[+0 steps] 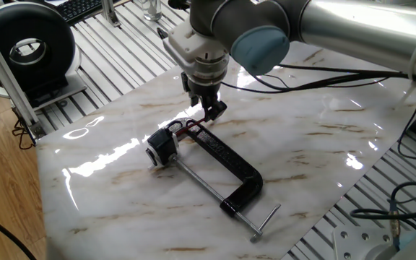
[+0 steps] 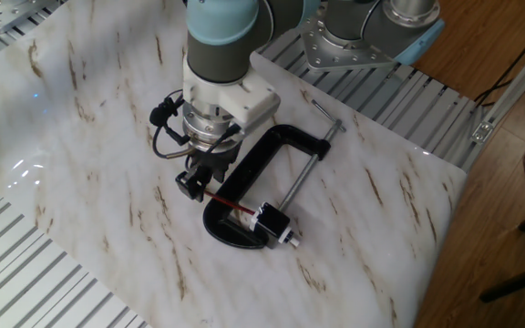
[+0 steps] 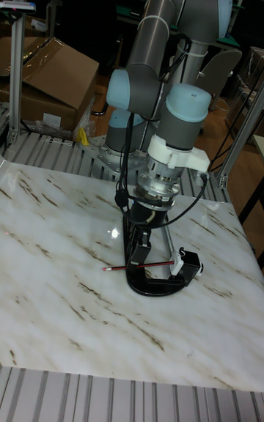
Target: Insert the pencil into the pencil sharpener
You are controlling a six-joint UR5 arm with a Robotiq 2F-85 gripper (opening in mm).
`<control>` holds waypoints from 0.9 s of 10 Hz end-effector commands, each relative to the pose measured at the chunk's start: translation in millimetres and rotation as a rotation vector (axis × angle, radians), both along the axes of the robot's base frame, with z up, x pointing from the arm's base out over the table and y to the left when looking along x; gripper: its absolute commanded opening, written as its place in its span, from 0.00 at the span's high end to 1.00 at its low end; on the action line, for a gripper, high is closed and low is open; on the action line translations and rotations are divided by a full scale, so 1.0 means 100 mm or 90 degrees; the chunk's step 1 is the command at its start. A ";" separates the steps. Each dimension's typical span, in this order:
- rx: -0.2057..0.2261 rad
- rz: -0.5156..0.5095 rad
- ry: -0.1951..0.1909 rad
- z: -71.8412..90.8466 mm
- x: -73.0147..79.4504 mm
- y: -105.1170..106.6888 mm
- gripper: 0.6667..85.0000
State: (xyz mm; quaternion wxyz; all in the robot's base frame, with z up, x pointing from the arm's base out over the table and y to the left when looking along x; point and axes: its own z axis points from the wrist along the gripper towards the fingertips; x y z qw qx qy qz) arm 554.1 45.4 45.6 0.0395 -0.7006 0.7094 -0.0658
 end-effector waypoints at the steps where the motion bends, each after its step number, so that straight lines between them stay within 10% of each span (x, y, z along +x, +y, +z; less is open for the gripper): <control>1: 0.024 0.006 -0.005 -0.12 0.01 0.04 0.41; 7: 0.046 -0.005 -0.009 -0.27 -0.03 0.19 0.43; 9: 0.049 -0.033 -0.001 -0.29 -0.10 0.22 0.59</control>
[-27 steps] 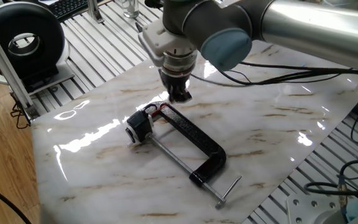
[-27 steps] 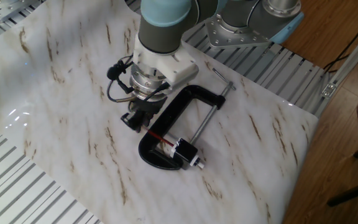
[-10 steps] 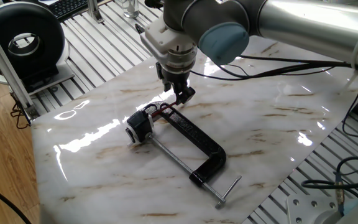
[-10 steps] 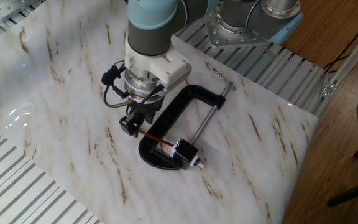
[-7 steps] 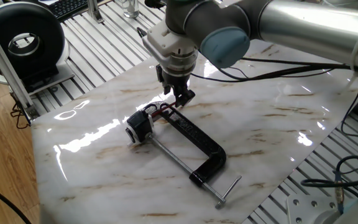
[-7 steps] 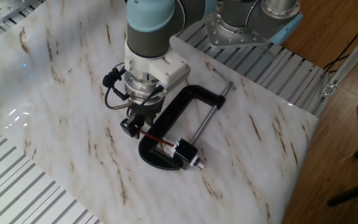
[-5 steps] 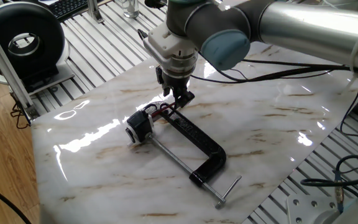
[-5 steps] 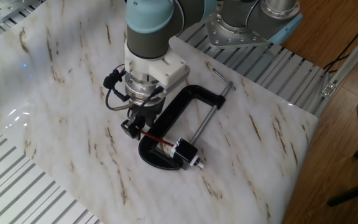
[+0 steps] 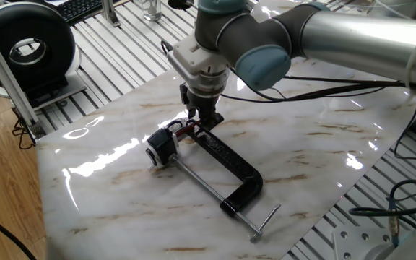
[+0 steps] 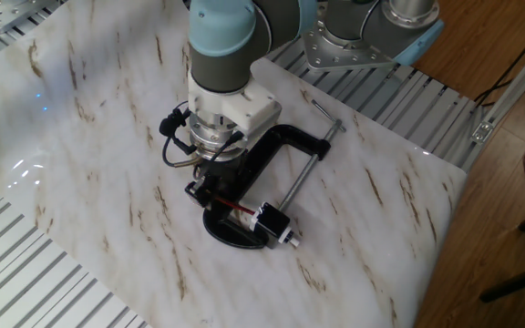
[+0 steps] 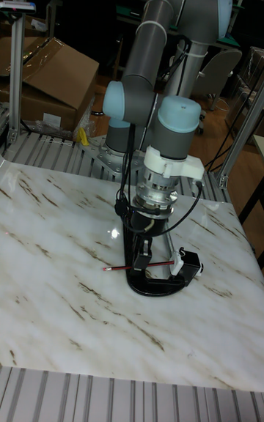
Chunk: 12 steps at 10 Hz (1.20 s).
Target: Insert the pencil into the pencil sharpener
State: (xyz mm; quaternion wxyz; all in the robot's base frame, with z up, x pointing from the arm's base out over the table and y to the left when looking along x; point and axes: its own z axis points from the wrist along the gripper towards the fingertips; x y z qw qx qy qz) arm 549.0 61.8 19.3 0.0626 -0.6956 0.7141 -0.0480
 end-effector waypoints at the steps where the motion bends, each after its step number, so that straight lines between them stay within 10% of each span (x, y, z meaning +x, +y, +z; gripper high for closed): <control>1: 0.014 -0.044 0.007 -0.03 -0.07 0.07 0.70; 4: 0.006 -0.072 0.009 0.00 -0.12 0.04 0.94; 12: -0.043 -0.103 0.025 0.19 -0.18 -0.03 1.00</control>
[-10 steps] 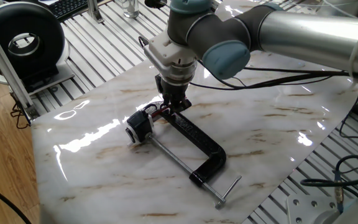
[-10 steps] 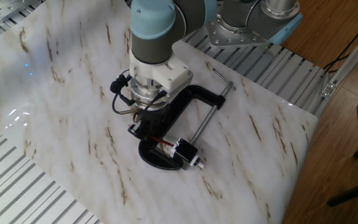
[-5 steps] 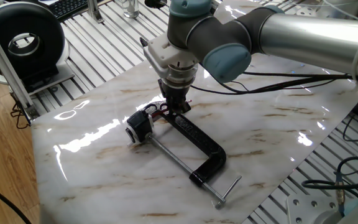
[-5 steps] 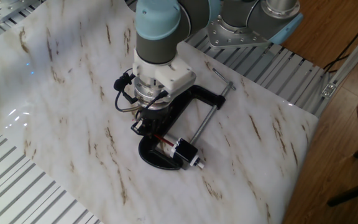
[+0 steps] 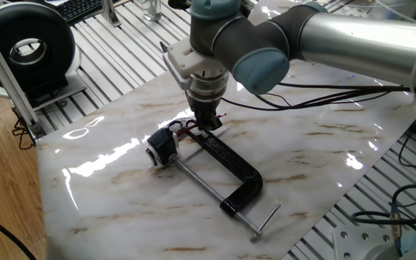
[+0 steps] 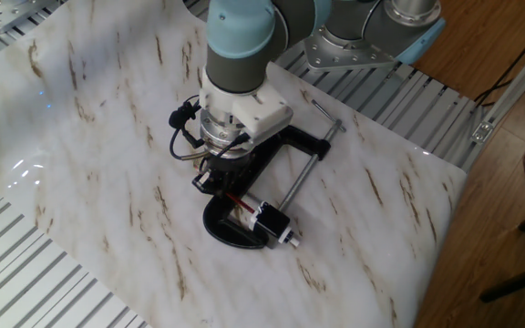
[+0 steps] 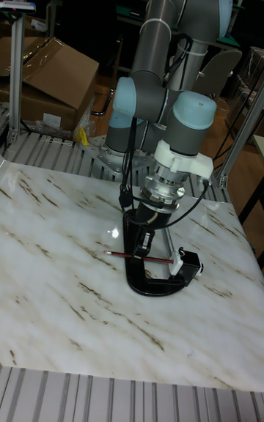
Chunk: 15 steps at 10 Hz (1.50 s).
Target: Insert the pencil into the pencil sharpener
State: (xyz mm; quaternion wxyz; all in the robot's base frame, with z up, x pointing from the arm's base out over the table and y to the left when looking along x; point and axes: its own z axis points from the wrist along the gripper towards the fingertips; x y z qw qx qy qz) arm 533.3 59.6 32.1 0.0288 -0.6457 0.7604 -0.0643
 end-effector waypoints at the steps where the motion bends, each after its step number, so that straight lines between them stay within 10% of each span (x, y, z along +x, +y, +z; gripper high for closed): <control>1: -0.007 -0.018 0.014 0.06 -0.05 -0.01 1.00; 15: -0.012 -0.008 -0.005 0.19 0.06 0.11 1.00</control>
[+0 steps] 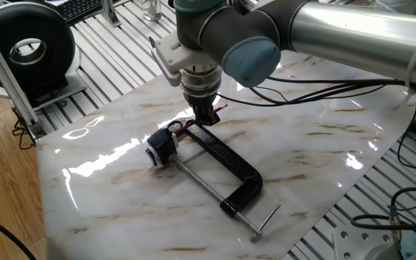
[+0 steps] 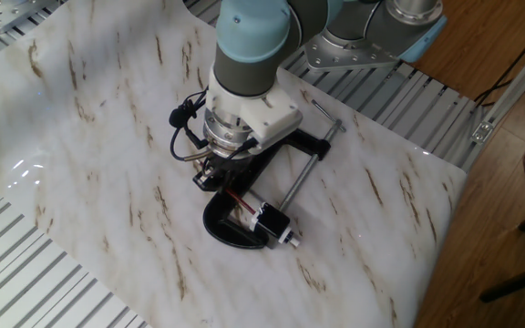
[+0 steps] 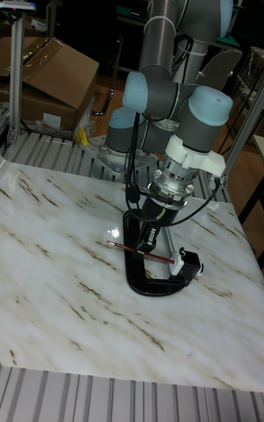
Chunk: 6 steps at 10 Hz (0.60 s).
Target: Insert the pencil into the pencil sharpener
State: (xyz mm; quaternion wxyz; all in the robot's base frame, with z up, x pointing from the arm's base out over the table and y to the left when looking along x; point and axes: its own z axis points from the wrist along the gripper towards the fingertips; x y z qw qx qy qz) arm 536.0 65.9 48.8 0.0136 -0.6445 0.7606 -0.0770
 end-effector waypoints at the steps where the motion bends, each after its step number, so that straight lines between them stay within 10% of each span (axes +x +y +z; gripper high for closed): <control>1: 0.026 -0.006 -0.011 0.02 0.04 0.10 1.00; 3: -0.013 0.007 -0.023 0.05 0.09 -0.02 1.00; 6: 0.000 0.059 -0.063 0.05 0.29 0.05 1.00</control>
